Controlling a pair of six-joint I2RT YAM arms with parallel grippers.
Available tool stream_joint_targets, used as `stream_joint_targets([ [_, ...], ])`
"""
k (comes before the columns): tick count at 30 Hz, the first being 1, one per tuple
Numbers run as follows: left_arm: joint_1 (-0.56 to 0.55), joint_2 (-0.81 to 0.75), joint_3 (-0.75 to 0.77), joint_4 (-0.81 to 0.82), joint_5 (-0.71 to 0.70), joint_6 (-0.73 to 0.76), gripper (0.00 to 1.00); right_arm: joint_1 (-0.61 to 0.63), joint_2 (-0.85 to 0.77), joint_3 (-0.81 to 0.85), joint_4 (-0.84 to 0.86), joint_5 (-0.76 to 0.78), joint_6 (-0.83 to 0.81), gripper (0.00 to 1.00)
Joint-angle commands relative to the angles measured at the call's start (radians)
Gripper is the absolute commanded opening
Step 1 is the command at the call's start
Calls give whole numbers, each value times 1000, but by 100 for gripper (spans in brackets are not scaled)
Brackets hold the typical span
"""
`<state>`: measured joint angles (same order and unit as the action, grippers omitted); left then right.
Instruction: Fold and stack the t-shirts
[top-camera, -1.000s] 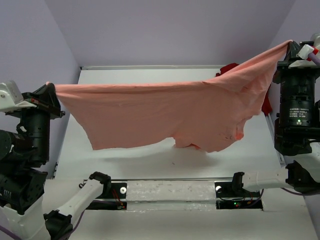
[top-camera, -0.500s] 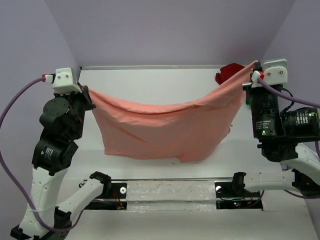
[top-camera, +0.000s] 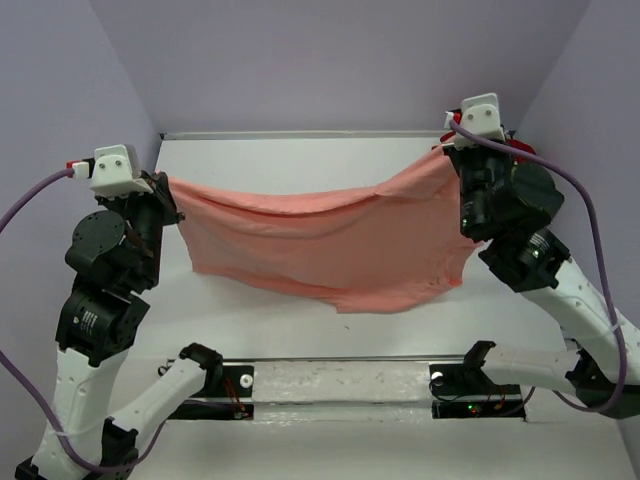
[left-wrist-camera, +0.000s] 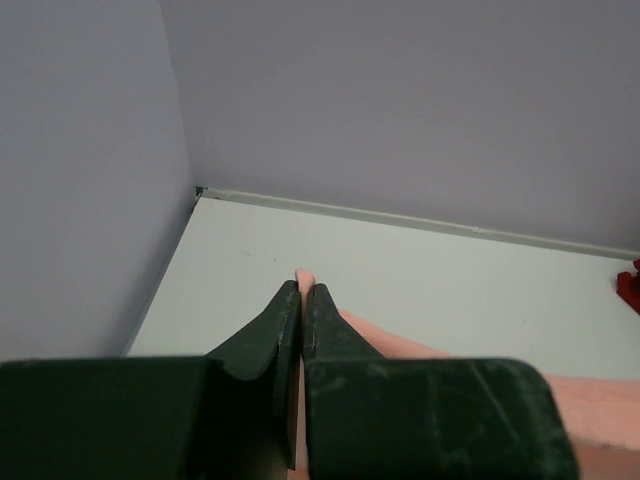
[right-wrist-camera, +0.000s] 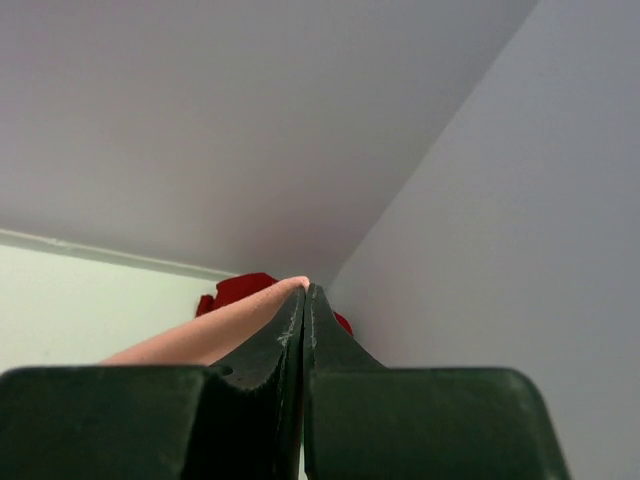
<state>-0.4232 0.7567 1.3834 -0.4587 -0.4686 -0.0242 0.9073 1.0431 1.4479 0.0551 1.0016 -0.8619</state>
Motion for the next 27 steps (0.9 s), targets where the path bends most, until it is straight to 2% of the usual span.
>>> stream_joint_targets([
  [1, -14, 16, 3, 81, -51, 45, 0, -122, 38, 92, -274, -158, 303, 0],
  [5, -29, 26, 13, 80, -85, 53, 0, -205, 57, 78, -352, -225, 387, 0],
  [12, -52, -3, 22, 80, -117, 64, 0, -205, 57, 190, -373, -195, 339, 0],
  [14, -52, -16, 48, 68, -84, 63, 0, -162, 69, 251, -370, -150, 279, 0],
  [16, -52, -42, 94, 46, -71, 58, 0, -58, 77, 290, -356, -74, 200, 0],
  [19, -51, -91, 134, 28, -76, 56, 0, 66, 54, 305, -206, 35, 44, 0],
  [21, -46, -117, 150, 9, -68, 58, 0, 105, 23, 252, -118, 68, -37, 0],
  [27, 24, -154, 163, -23, -12, 58, 0, 134, -51, 224, -146, 66, 0, 0],
])
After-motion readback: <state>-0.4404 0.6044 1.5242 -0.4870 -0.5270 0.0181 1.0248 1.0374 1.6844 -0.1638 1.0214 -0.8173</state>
